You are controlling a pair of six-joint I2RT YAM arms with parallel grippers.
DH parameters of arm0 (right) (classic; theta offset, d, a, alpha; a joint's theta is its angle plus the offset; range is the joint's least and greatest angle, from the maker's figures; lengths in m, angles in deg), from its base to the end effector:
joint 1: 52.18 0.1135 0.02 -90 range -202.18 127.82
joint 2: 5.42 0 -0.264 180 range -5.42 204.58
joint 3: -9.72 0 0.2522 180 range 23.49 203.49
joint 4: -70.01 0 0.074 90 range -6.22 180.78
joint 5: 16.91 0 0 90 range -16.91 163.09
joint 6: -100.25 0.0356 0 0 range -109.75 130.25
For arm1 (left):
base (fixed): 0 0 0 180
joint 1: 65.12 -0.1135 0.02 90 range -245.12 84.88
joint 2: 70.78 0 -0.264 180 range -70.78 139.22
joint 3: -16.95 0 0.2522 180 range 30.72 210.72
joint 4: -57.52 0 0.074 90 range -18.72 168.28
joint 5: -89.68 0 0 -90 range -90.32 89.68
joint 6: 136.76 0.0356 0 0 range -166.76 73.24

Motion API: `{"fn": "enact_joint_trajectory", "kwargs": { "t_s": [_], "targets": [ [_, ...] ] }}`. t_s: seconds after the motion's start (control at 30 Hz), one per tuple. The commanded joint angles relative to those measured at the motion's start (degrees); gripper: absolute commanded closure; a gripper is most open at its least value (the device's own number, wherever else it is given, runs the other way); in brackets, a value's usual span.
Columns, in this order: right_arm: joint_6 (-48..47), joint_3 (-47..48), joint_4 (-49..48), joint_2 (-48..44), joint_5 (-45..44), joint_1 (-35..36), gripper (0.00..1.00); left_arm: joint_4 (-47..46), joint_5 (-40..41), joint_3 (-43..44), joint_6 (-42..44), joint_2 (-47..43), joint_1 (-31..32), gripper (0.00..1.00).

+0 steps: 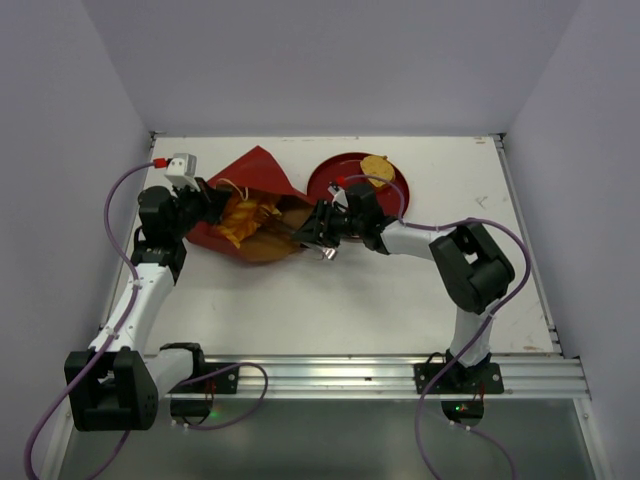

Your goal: Take the fake bread out of the paper bag

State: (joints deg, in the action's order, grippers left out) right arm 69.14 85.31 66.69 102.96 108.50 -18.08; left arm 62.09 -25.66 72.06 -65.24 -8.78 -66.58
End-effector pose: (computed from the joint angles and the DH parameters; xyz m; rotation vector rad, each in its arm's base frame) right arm 0.3238 0.2441 0.1768 0.0777 2.4168 1.5285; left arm 0.2508 -0.0088 0.2952 0.0139 1.7909 -0.6047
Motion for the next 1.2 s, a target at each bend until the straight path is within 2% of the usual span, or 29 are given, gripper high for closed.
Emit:
{"fn": "enact_joint_trajectory", "kwargs": {
  "t_s": [0.0,0.47,0.8,0.9,1.17],
  "targets": [
    [0.1,2.9,-0.3,-1.1,-2.3,0.0,0.49,-3.3,-2.5,-0.6,-1.1,-0.9,-0.1,0.96],
    [4.6,7.1,-3.6,2.4,-1.6,0.3,0.50,-4.9,-5.1,-1.1,-2.3,-0.3,-0.1,0.96],
    [3.1,6.6,-3.5,1.3,-1.4,-0.2,0.82,-5.0,-5.1,-1.3,-2.3,-0.3,-0.1,0.97],
    [2.9,6.1,-3.4,0.2,-1.1,-1.1,0.99,-4.8,-4.6,-1.4,-2.0,-0.4,-0.1,0.96],
    [2.4,4.5,-3.5,-3.8,1.1,-3.3,1.00,-3.4,-1.0,-1.3,-1.1,-1.1,-0.1,0.96]
  ]
}}
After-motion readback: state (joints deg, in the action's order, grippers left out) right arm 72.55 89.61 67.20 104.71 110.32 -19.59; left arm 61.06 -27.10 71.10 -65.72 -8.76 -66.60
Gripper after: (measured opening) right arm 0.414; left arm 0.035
